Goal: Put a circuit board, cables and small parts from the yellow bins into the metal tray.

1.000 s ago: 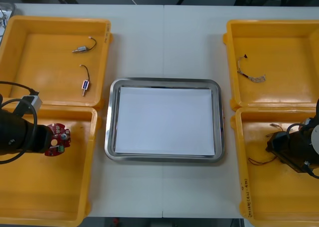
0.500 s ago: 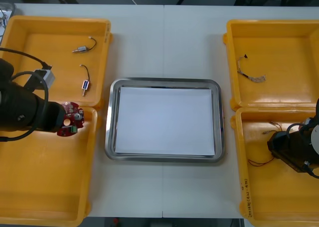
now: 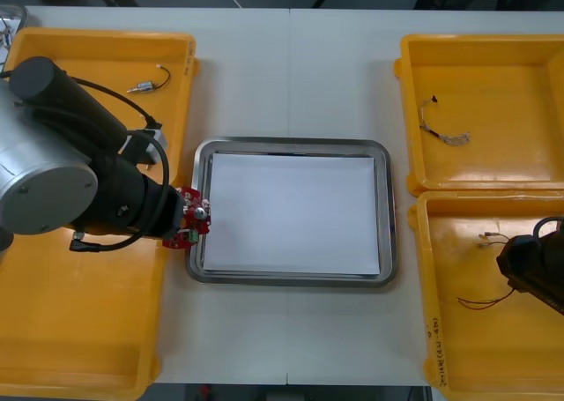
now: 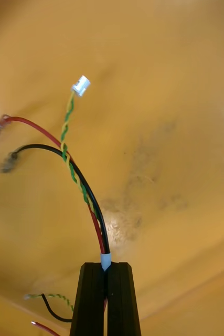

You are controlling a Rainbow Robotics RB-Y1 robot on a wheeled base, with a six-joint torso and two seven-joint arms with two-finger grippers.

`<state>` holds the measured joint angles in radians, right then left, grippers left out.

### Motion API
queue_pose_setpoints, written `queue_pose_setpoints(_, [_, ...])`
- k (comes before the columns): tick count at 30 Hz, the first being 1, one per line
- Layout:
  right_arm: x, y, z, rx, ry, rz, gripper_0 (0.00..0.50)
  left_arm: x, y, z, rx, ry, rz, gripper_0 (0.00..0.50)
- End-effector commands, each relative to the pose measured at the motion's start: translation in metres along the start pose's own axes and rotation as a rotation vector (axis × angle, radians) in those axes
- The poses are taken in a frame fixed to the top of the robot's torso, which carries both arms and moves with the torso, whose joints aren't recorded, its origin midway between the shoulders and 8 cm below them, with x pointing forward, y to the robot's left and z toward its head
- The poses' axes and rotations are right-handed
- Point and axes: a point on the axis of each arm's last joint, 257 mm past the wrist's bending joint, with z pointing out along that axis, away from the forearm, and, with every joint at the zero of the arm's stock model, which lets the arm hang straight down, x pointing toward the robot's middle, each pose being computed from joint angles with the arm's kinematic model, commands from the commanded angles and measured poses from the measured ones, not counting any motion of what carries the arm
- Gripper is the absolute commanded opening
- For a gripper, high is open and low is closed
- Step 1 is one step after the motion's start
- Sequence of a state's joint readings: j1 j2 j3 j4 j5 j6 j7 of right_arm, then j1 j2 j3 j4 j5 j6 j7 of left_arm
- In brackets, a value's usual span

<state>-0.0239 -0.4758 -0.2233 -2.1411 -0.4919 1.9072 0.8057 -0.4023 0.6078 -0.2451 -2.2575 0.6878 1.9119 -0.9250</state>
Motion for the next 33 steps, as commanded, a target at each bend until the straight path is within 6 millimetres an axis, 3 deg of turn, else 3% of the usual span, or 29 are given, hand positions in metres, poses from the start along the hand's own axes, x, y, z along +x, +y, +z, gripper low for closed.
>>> queue_pose_setpoints(1, [-0.050,0.017,-0.053,-0.064,-0.163,-0.101,0.000,-0.005,-0.036,0.002,0.020,-0.047,0.008,0.002])
queue_pose_setpoints(6, [-0.074,0.027,-0.087,-0.131,-0.237,-0.194,0.000,0.000,-0.052,0.017,0.027,-0.047,0.026,0.002])
queue_pose_setpoints(11, [-0.083,0.021,-0.103,-0.138,-0.252,-0.310,0.000,-0.002,-0.065,0.038,0.034,-0.060,0.019,0.001])
queue_pose_setpoints(20, [-0.089,0.017,-0.125,-0.110,-0.265,-0.503,0.000,-0.012,-0.073,0.070,0.038,-0.083,-0.009,0.001])
queue_pose_setpoints(28, [-0.080,0.027,-0.146,-0.123,-0.271,-0.641,0.000,-0.012,-0.077,0.078,0.041,-0.089,-0.025,0.006])
queue_pose_setpoints(29, [-0.078,0.029,-0.150,-0.123,-0.274,-0.668,0.000,-0.011,-0.077,0.078,0.044,-0.087,-0.030,0.020])
queue_pose_setpoints(30, [-0.076,0.032,-0.153,-0.130,-0.272,-0.692,0.000,-0.010,-0.078,0.078,0.046,-0.083,-0.040,0.100])
queue_pose_setpoints(31, [-0.074,0.034,-0.154,-0.134,-0.271,-0.702,0.000,-0.010,-0.078,0.078,0.046,-0.081,-0.049,0.147])
queue_pose_setpoints(32, [-0.073,0.036,-0.157,-0.140,-0.271,-0.723,0.000,-0.011,-0.079,0.078,0.053,-0.083,-0.076,0.266])
queue_pose_setpoints(33, [-0.072,0.039,-0.159,-0.146,-0.272,-0.732,0.000,-0.011,-0.080,0.078,0.056,-0.084,-0.087,0.314])
